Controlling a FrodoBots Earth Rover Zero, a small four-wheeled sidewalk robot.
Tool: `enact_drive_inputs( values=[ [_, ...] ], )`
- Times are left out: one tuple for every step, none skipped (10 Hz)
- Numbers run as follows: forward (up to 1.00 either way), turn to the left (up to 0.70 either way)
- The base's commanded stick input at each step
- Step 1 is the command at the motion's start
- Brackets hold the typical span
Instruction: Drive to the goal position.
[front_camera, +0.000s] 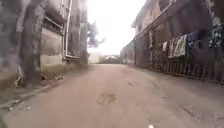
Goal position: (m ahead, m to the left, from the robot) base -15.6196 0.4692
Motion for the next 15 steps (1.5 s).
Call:
enact_drive_inputs(
  values=[
    [-1.0,0.0],
    [-1.0,0.0],
    [-1.0,0.0],
    [-1.0,0.0],
    [-1.0,0.0],
    [-1.0,0.0],
    [-1.0,0.0],
    [-1.0,0.0],
    [-1.0,0.0],
    [-1.0,0.0],
    [-1.0,0.0],
    [-1.0,0.0],
    [-1.0,0.0],
    [-1.0,0.0],
    [-1.0,0.0]
  ],
)
